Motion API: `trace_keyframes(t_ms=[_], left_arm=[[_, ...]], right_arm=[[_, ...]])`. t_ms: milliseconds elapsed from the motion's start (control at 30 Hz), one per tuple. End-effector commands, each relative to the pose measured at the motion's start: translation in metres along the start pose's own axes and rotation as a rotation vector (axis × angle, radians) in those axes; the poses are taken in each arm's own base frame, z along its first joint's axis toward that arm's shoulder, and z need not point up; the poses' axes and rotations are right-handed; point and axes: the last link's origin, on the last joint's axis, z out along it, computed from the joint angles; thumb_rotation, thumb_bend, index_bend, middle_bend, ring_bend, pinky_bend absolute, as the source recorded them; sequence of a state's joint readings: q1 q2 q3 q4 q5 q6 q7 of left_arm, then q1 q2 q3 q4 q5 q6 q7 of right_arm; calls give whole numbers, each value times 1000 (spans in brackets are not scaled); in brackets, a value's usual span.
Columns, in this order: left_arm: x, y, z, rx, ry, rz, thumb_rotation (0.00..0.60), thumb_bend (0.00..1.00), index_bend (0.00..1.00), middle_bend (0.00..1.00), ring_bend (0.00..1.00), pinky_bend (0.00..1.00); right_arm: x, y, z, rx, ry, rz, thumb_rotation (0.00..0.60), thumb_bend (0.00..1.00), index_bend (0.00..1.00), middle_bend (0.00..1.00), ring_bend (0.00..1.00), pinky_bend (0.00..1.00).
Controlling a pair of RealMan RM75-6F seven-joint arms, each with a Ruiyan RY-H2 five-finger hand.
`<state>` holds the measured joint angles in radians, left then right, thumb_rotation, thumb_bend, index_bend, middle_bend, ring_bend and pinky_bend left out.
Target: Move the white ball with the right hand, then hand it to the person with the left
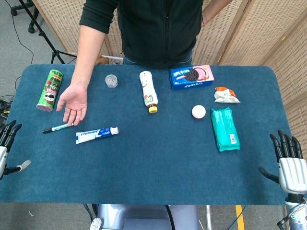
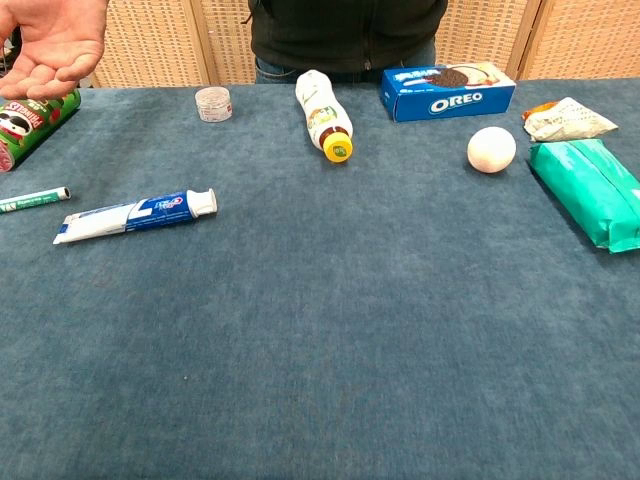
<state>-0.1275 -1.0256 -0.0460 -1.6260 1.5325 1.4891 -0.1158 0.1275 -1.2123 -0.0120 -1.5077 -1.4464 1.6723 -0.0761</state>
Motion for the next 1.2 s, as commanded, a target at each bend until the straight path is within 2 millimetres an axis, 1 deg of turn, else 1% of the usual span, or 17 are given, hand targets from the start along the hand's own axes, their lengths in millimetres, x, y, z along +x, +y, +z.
trace_keyframes(t_ms=[33, 200, 300, 333, 433, 467, 533, 600, 633, 767, 867, 967, 1067, 1200], left_arm=[[0, 1, 0, 3, -5, 2, 600, 0, 0, 0, 0, 0], [4, 0, -4, 7, 1, -12, 600, 0, 0, 0, 0, 0], [6, 0, -3, 8, 5, -15, 600, 0, 0, 0, 0, 0], [6, 0, -3, 7, 5, -15, 600, 0, 0, 0, 0, 0], [5, 1, -1, 7, 2, -16, 600, 0, 0, 0, 0, 0], [5, 1, 1, 12, -1, -12, 600, 0, 0, 0, 0, 0], [4, 1, 3, 21, 0, -12, 600, 0, 0, 0, 0, 0], [5, 1, 4, 27, 3, -13, 600, 0, 0, 0, 0, 0], [5, 2, 4, 30, 4, -12, 600, 0, 0, 0, 0, 0], [2, 4, 5, 32, -5, -3, 600, 0, 0, 0, 0, 0], [0, 5, 6, 41, -9, 6, 600, 0, 0, 0, 0, 0], [-1, 3, 8, 56, -11, 10, 600, 0, 0, 0, 0, 0], [-1, 2, 9, 72, -12, 10, 600, 0, 0, 0, 0, 0], [-1, 1, 9, 87, -6, 10, 600, 0, 0, 0, 0, 0]], right_arm=[[2, 1, -2, -18, -17, -9, 600, 0, 0, 0, 0, 0], [-1, -4, 0, 16, -38, 8, 600, 0, 0, 0, 0, 0], [-6, -12, 11, 63, -52, 27, 600, 0, 0, 0, 0, 0], [-7, -16, 19, 86, -53, 23, 600, 0, 0, 0, 0, 0], [-13, -30, 47, 158, -65, -4, 600, 0, 0, 0, 0, 0], [-18, -47, 74, 217, -87, -2, 600, 0, 0, 0, 0, 0], [-24, -64, 104, 260, -116, -7, 600, 0, 0, 0, 0, 0], [-29, -74, 121, 285, -130, -10, 600, 0, 0, 0, 0, 4], [-34, -84, 135, 304, -147, -19, 600, 0, 0, 0, 0, 7], [-52, -107, 177, 331, -194, -91, 600, 0, 0, 0, 0, 42], [-68, -129, 210, 323, -245, -134, 600, 0, 11, 0, 0, 44], [-77, -140, 224, 313, -261, -147, 600, 0, 40, 12, 0, 60], [-86, -151, 235, 309, -272, -168, 600, 0, 56, 49, 1, 98], [-103, -166, 250, 285, -320, -191, 600, 0, 68, 88, 27, 115]])
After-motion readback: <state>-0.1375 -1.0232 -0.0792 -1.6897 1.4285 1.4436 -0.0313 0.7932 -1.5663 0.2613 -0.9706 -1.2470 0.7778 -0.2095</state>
